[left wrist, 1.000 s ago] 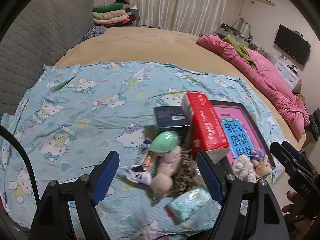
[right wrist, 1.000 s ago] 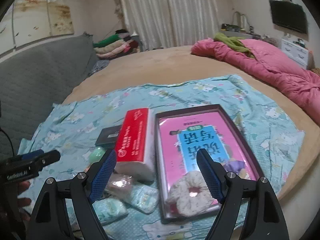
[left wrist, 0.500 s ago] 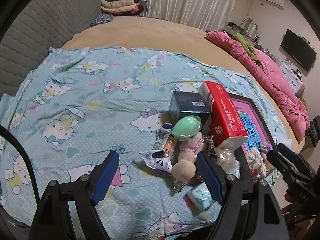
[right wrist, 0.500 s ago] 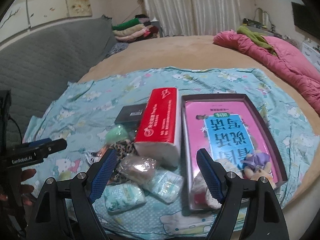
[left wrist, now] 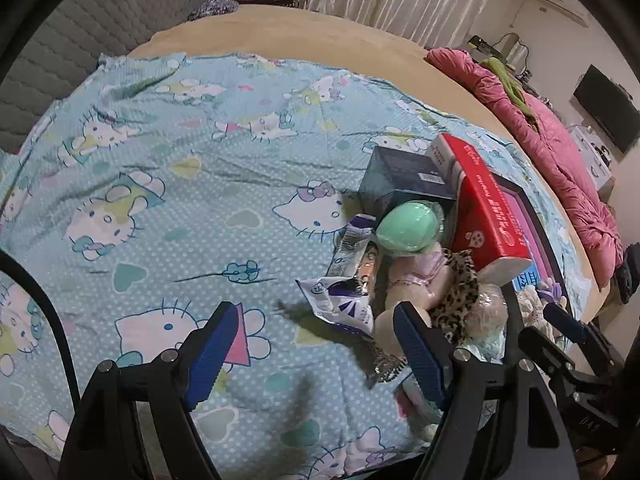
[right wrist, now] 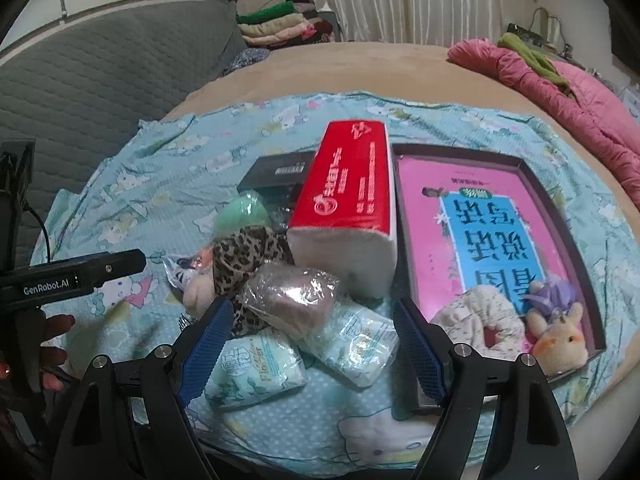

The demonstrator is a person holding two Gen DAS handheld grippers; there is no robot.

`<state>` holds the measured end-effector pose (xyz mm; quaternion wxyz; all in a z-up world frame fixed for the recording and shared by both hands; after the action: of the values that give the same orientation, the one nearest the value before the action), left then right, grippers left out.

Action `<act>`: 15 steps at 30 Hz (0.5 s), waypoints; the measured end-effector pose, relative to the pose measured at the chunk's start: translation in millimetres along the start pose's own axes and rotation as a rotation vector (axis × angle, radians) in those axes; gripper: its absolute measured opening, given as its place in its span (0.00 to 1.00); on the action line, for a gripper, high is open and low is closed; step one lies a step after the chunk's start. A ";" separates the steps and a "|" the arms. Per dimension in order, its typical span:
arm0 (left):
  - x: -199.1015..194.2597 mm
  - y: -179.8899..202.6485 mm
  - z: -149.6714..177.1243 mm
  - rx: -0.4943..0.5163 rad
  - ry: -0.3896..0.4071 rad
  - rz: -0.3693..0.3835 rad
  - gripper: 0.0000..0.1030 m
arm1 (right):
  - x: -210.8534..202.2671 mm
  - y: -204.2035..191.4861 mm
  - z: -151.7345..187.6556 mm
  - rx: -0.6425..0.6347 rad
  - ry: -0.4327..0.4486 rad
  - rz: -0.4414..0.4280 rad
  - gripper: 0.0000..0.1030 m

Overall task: Organize soft objects
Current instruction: 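Move both open tools back toward the remaining pile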

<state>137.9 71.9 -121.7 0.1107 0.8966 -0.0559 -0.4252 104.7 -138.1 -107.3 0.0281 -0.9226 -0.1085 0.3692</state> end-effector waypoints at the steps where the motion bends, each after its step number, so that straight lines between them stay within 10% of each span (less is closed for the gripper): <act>1: 3.2 -1.5 0.3 -0.007 -0.005 0.002 0.77 | 2.6 0.2 1.4 0.001 -0.004 0.001 0.81; 15: 40.4 11.4 -9.5 0.026 -0.046 0.050 0.77 | 26.6 3.4 12.0 0.015 -0.044 -0.001 0.81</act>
<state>170.8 54.4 -143.3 0.1084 0.8861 -0.0864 -0.4422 115.7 -135.8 -134.4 0.0328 -0.9139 -0.1065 0.3903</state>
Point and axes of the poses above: each gripper's, at about its wrist camera, not at the fingertips, and x roughly the way its jaws point, y to its right, z to its underside, the point moved 10 cm from there along x, roughly the way its jaws point, and after that the axes turned 10 degrees about y, right-handed, at the moved point
